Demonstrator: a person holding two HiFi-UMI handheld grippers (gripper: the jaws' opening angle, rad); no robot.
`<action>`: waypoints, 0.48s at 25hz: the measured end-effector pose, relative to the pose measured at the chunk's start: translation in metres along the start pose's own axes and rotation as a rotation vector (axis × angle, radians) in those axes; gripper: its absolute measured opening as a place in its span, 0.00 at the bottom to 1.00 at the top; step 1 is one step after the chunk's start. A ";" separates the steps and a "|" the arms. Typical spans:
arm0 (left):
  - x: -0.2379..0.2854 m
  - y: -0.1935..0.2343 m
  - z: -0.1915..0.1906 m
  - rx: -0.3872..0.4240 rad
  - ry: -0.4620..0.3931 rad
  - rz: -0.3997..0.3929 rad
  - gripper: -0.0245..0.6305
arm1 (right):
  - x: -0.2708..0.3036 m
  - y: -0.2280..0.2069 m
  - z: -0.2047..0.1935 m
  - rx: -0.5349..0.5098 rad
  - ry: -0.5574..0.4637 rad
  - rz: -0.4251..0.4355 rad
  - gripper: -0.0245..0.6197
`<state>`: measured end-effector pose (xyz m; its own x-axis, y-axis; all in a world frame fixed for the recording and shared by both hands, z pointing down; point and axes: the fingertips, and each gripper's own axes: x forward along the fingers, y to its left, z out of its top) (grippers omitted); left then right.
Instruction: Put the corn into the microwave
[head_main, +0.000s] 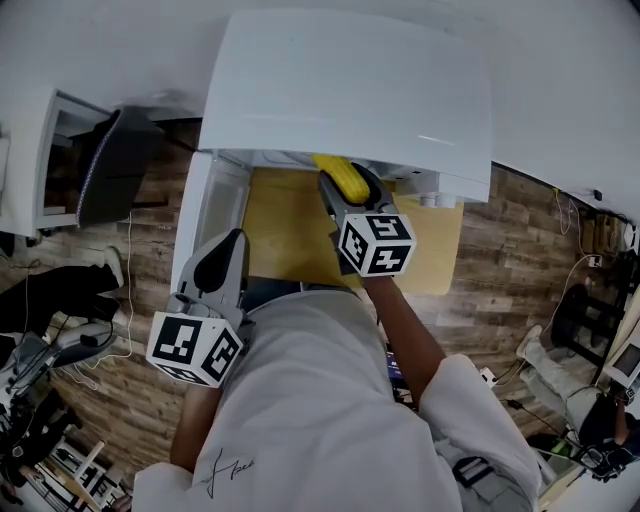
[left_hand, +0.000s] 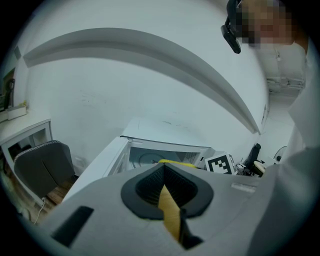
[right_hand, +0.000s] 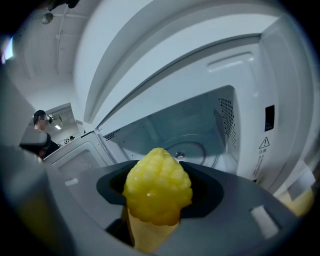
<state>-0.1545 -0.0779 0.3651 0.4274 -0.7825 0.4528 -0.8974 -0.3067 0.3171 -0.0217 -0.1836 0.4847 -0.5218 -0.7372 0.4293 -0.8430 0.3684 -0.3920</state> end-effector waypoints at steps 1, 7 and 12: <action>0.001 0.000 0.000 0.001 0.002 -0.001 0.03 | 0.002 -0.001 0.000 -0.001 0.000 -0.003 0.44; 0.005 0.001 -0.002 -0.006 0.011 -0.009 0.03 | 0.013 -0.008 -0.002 -0.008 0.010 -0.017 0.44; 0.006 0.002 -0.003 -0.008 0.022 -0.012 0.03 | 0.019 -0.013 -0.004 -0.013 0.015 -0.029 0.44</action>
<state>-0.1537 -0.0818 0.3711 0.4403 -0.7670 0.4668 -0.8914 -0.3112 0.3294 -0.0217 -0.2005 0.5010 -0.4986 -0.7394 0.4523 -0.8595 0.3540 -0.3688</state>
